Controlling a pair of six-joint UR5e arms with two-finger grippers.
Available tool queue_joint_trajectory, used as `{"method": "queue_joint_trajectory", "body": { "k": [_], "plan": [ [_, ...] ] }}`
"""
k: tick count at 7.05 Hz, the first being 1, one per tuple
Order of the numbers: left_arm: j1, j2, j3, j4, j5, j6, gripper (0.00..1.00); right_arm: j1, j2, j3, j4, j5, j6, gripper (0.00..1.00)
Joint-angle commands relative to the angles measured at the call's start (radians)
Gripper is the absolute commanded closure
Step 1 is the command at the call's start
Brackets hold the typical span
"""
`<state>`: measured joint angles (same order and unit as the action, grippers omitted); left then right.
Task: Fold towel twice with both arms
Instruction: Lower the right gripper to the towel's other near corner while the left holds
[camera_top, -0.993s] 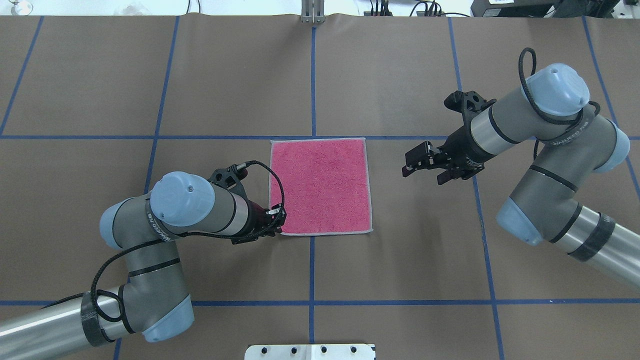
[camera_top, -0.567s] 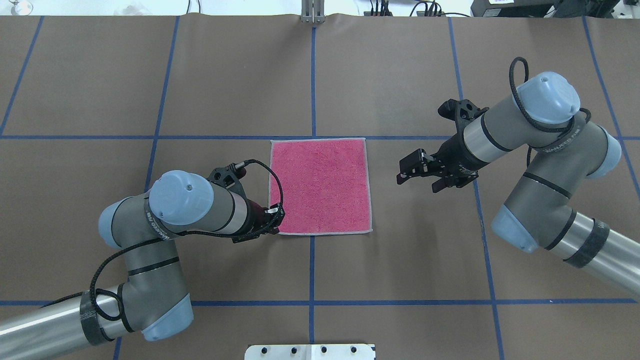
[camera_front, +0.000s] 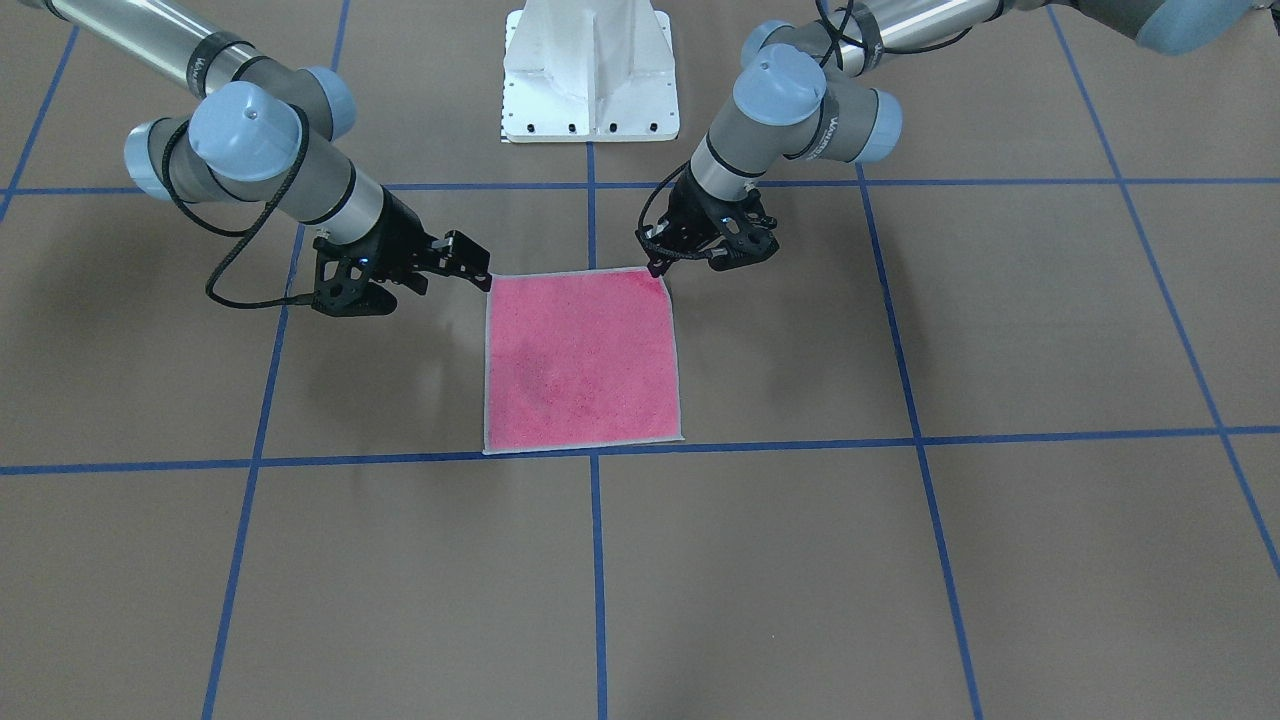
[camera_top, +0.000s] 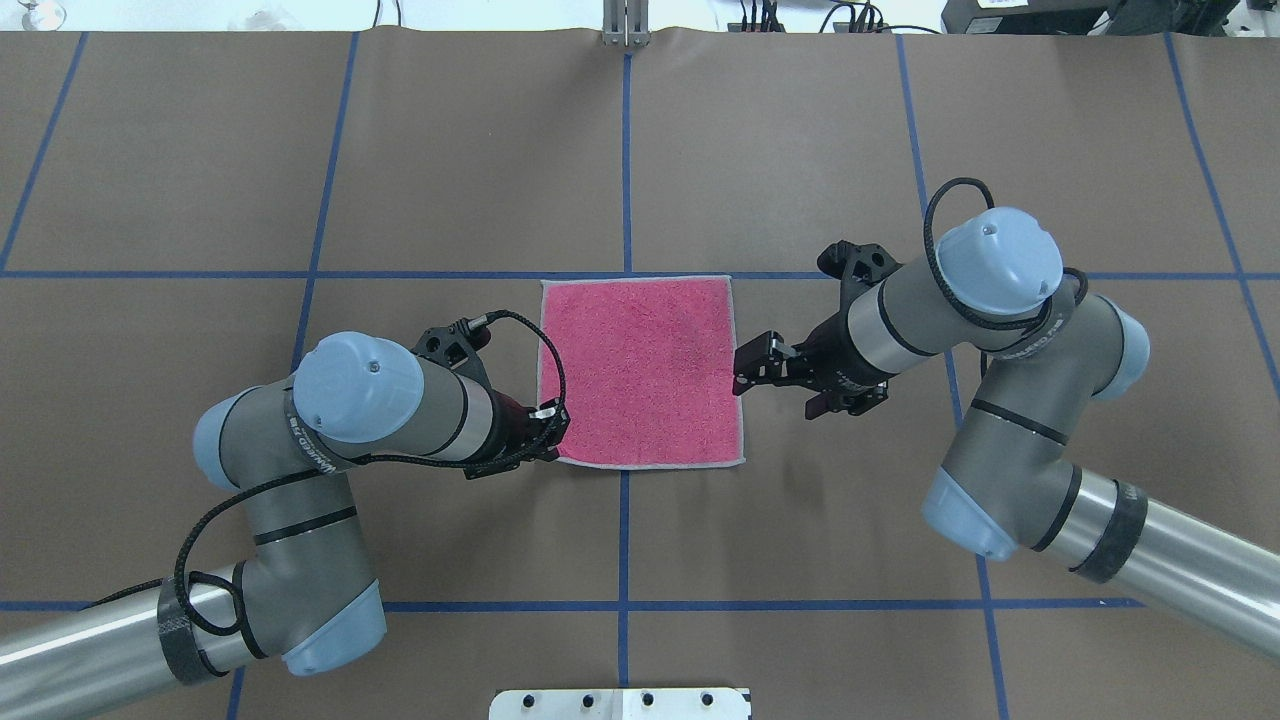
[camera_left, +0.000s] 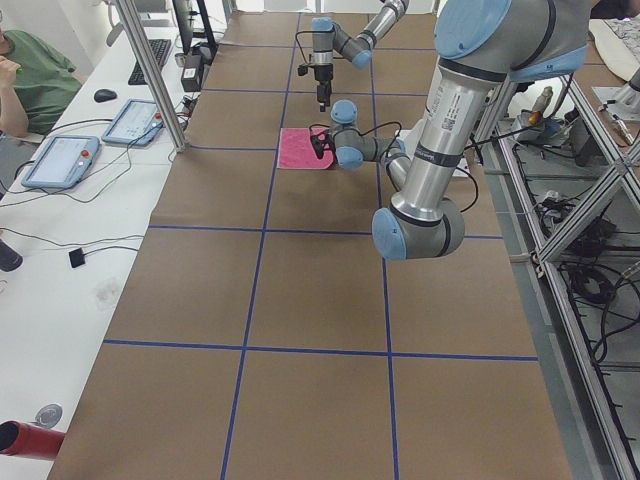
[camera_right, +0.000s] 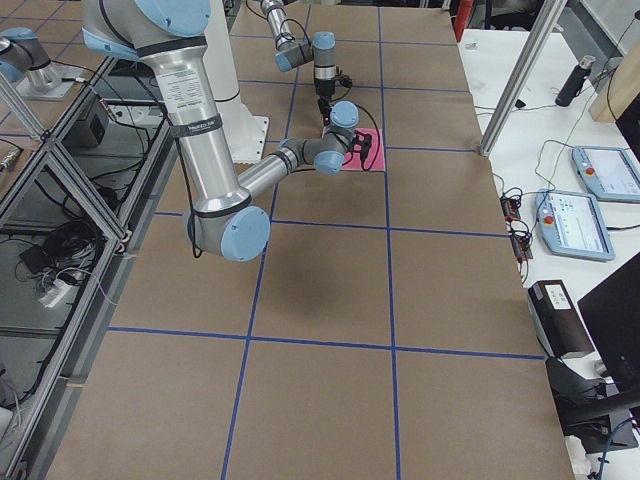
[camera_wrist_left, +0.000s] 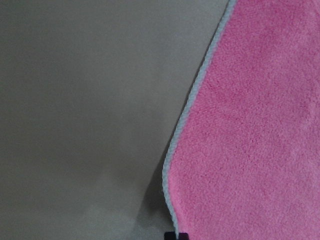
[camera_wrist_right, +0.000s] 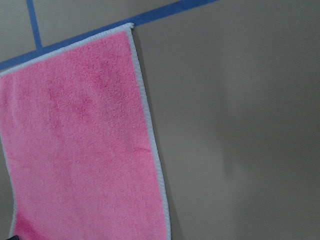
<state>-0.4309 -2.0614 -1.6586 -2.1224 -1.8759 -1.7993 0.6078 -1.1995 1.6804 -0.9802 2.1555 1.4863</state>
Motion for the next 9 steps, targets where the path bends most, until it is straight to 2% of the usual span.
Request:
{"method": "queue_joint_trajectory", "body": {
  "k": [1, 2, 3, 6, 9],
  "plan": [
    [-0.002, 0.000, 0.000, 0.001, 0.000, 0.000, 1.00, -0.054, 0.005, -0.004, -0.002, -0.068, 0.012, 0.05],
    [-0.002, 0.000, 0.000, 0.001, 0.000, 0.000, 1.00, -0.059, 0.005, -0.004, -0.002, -0.069, 0.025, 0.24],
    [-0.002, 0.000, 0.000, 0.001, 0.000, 0.000, 1.00, -0.063, 0.005, -0.004, -0.002, -0.068, 0.026, 0.31],
    [-0.006, 0.000, 0.000, -0.001, 0.000, 0.000, 1.00, -0.088, 0.005, -0.004, -0.006, -0.074, 0.025, 0.27],
    [-0.005, -0.002, 0.000, -0.001, -0.002, 0.000, 1.00, -0.102, 0.006, -0.014, -0.009, -0.075, 0.025, 0.27]
  ]
}}
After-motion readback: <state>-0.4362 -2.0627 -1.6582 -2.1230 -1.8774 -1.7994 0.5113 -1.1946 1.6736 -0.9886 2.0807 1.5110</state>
